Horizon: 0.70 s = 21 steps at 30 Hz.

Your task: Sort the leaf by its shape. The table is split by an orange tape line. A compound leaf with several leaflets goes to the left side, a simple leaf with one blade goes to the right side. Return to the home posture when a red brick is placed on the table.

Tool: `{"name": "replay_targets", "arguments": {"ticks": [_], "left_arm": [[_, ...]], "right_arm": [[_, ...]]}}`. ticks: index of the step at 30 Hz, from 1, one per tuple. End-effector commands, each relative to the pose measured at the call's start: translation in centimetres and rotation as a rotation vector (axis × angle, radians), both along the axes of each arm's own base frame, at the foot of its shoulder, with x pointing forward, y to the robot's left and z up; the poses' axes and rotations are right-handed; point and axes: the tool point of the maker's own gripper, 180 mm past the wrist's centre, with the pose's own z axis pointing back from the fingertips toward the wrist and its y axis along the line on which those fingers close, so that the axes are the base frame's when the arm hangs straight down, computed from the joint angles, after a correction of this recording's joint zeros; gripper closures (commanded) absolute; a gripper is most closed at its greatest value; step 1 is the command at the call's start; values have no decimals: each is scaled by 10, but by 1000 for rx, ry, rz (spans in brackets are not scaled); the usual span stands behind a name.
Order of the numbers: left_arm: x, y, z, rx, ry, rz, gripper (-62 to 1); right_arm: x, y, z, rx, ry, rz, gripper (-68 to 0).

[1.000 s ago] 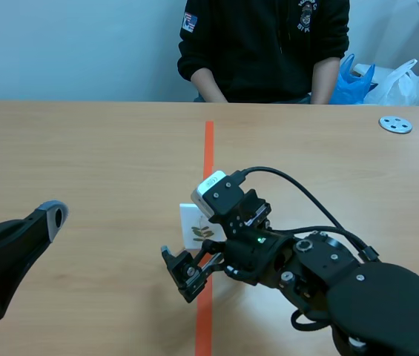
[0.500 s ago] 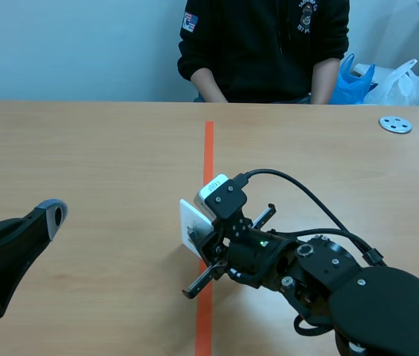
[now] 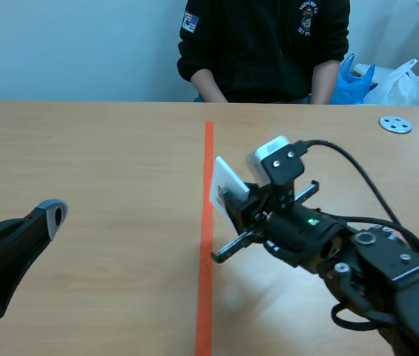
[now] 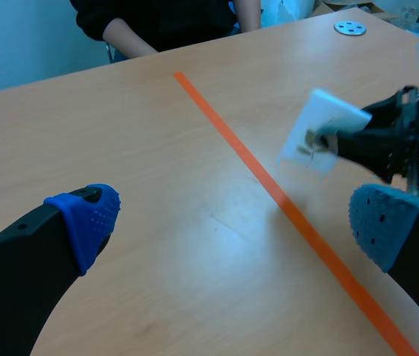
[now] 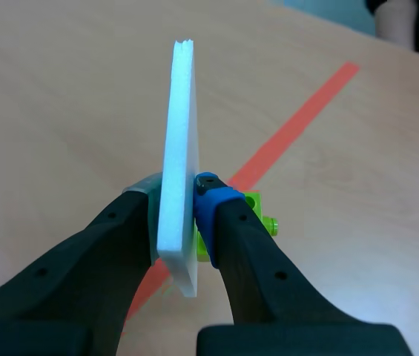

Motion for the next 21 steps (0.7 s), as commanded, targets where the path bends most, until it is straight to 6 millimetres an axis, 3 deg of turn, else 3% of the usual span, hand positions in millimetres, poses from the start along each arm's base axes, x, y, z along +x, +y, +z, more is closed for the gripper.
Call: {"name": "replay_targets", "arguments": {"ticks": [1,5,9,13,18,21], "left_arm": [[1,-1,7,-7,-28,-3,-623],[1,-1,5,11,-27,-7,-623],[1,-1,5,11,-27,-7,-623],[1,-1,5,10,-28,-7,-623],[1,-1,6,7,-28,-6,-623],[1,-1,6,6,-30,-6,-623]], "right_arm": [[9,-17,21,17,-53,-40,-46],[18,-61,40,25,-75,-171,-47],[26,-120,54,51,-76,-341,-51],[31,-186,57,13,-51,-526,-51],[30,-246,70,-39,-82,-683,-50],[28,-277,62,-74,-63,-765,-50]]}}
